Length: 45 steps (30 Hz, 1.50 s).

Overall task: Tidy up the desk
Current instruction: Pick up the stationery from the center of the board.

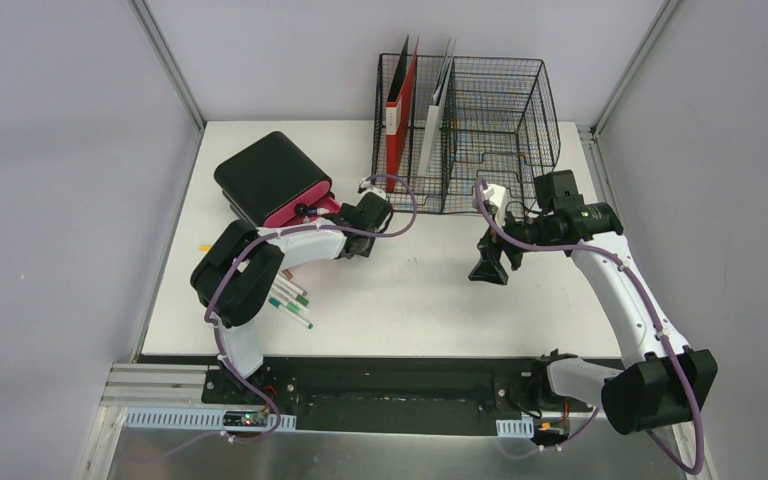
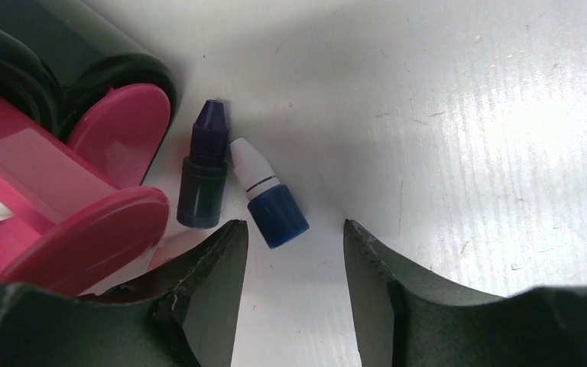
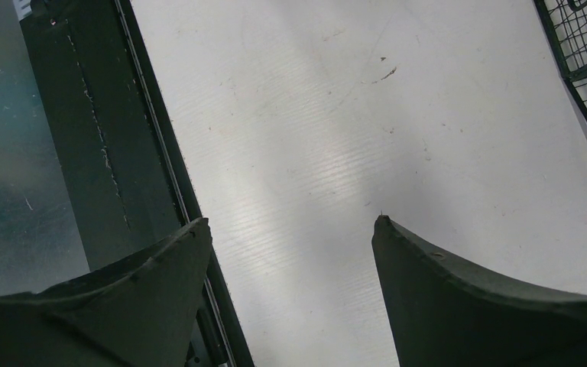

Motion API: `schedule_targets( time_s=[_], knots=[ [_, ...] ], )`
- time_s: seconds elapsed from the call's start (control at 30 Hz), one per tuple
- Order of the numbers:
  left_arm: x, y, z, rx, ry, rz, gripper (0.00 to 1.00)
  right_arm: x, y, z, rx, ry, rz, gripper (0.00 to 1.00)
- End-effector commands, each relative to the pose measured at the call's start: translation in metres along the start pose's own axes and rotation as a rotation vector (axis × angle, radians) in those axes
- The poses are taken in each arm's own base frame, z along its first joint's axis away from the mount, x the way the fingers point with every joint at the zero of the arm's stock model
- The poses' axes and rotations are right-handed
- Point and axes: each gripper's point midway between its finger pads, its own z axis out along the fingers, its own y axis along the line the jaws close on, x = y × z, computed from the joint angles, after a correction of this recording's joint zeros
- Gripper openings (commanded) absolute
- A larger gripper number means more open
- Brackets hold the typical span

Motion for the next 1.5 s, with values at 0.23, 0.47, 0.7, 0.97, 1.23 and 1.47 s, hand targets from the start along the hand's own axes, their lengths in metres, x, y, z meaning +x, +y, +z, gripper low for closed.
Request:
schedule_targets(
  time_s=[0.23,0.47,0.7,0.97,1.23,1.47],
  knots=[
    [-0.017,-0.005,-0.004,-0.016,-0.021,-0.209,0.53,-0.005,-0.004,-0.002,0.012,-0.019,-0.042,0.8],
    [-0.017,0.003,0.008,-0.115,-0.015,-0.258,0.53,-0.005,-0.004,-0.002,0.014,-0.019,-0.046,0.8],
    [-0.014,0.003,0.015,-0.163,0.001,-0.285,0.48,-0.005,-0.004,-0.002,0.013,-0.018,-0.048,0.8],
    [-0.015,-0.005,0.014,-0.151,-0.002,-0.243,0.41,-0.005,-0.004,-0.002,0.014,-0.017,-0.048,0.8],
    [-0.014,-0.019,0.008,-0.117,-0.004,-0.152,0.25,-0.005,-0.004,-0.003,0.015,-0.018,-0.049,0.81],
    [-0.011,-0.032,0.003,-0.06,0.0,-0.094,0.13,-0.005,-0.004,-0.003,0.017,-0.017,-0.052,0.81]
  ],
)
